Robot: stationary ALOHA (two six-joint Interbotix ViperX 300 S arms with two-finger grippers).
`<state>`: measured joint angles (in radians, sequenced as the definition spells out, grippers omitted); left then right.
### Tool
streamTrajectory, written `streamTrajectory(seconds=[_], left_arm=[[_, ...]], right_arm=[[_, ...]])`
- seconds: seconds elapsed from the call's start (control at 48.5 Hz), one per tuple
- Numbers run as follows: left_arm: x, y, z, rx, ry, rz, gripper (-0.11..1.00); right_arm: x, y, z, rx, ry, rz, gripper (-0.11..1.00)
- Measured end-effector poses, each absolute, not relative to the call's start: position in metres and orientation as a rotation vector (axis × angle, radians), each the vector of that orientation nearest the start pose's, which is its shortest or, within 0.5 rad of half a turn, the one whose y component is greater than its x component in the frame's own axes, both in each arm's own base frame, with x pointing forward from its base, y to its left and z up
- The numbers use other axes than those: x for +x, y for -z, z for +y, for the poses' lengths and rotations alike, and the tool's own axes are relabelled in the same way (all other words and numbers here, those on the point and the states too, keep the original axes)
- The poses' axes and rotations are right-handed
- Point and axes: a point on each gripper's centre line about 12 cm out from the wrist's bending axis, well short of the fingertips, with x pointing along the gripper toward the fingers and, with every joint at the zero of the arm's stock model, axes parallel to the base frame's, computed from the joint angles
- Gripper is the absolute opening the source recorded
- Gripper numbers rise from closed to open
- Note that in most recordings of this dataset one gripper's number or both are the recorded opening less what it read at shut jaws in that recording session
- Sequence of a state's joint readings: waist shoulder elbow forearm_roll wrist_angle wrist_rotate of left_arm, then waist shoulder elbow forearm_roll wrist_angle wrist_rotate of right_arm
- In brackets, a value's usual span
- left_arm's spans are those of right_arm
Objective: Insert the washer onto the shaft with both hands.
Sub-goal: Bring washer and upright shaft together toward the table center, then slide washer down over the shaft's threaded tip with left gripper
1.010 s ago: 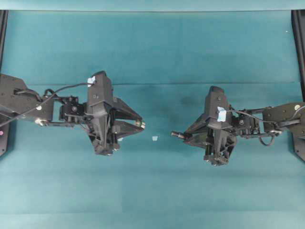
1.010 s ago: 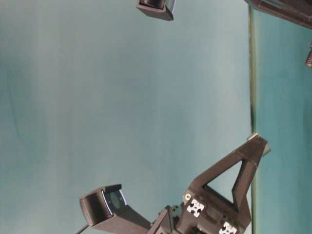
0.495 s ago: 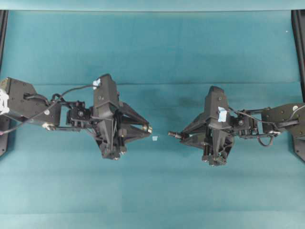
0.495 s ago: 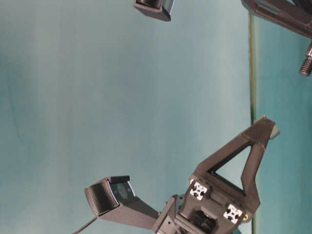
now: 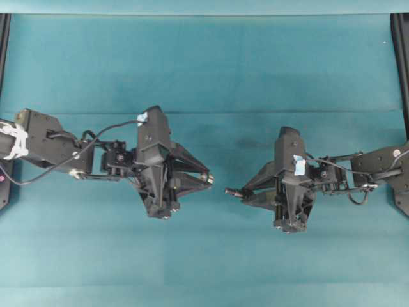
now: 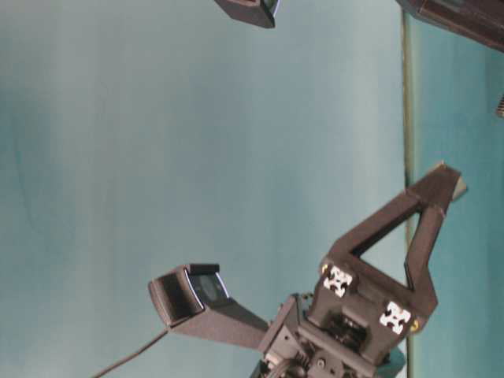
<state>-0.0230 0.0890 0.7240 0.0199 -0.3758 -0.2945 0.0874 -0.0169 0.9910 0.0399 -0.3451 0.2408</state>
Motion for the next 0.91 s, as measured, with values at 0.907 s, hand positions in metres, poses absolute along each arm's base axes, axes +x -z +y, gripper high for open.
streamTrajectory(seconds=[0.907], left_arm=[[0.416,-0.145,-0.017,-0.264,-0.015,0.444,0.33]], right_arm=[[0.321,-0.113,0.026,0.239,0.013,0.603,0.01]])
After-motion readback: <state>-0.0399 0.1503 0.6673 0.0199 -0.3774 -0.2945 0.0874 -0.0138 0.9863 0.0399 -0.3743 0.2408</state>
